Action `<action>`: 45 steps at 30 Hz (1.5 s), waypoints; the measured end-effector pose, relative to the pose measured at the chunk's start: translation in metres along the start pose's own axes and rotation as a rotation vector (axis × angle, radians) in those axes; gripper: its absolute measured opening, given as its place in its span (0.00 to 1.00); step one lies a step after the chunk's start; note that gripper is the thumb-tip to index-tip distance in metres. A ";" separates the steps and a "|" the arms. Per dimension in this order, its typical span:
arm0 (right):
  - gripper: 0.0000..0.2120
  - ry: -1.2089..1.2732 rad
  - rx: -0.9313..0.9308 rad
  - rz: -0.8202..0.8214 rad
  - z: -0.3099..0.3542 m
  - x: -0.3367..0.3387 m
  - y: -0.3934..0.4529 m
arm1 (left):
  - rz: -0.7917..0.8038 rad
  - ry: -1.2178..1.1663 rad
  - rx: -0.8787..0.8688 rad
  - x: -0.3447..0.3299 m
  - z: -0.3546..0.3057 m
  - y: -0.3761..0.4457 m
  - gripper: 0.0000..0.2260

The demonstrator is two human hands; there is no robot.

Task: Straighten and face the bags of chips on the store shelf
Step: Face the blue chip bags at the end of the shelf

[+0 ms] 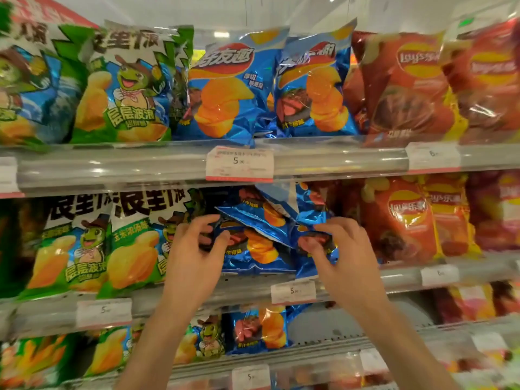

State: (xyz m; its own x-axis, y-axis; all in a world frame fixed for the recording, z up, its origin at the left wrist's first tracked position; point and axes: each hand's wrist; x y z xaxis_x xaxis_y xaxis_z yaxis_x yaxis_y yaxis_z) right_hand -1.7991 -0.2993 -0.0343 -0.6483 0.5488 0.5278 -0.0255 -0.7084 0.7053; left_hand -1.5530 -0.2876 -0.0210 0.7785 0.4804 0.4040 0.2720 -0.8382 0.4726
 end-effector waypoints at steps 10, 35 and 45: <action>0.34 -0.106 -0.086 0.267 -0.034 -0.041 0.076 | 0.021 0.166 0.123 -0.027 -0.011 0.055 0.29; 0.36 -0.171 0.034 -0.010 -0.028 -0.031 0.043 | -0.167 -0.359 0.224 -0.006 0.001 0.008 0.17; 0.31 0.491 -0.310 0.461 0.064 -0.042 0.036 | -0.044 -0.410 0.230 0.023 0.007 -0.032 0.21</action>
State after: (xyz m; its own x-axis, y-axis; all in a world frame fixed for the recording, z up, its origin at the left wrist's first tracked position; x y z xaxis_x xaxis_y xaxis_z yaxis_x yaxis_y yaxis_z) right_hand -1.7241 -0.3194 -0.0009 -0.9090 -0.0448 0.4143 0.1648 -0.9518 0.2586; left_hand -1.5400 -0.2513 -0.0327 0.9100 0.4139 0.0229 0.3918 -0.8770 0.2782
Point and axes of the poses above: each hand's wrist, its own y-axis towards the middle knuckle, its own x-axis out of the back of the hand, z = x × y, and after that the axes turned 1 degree about x, right-handed
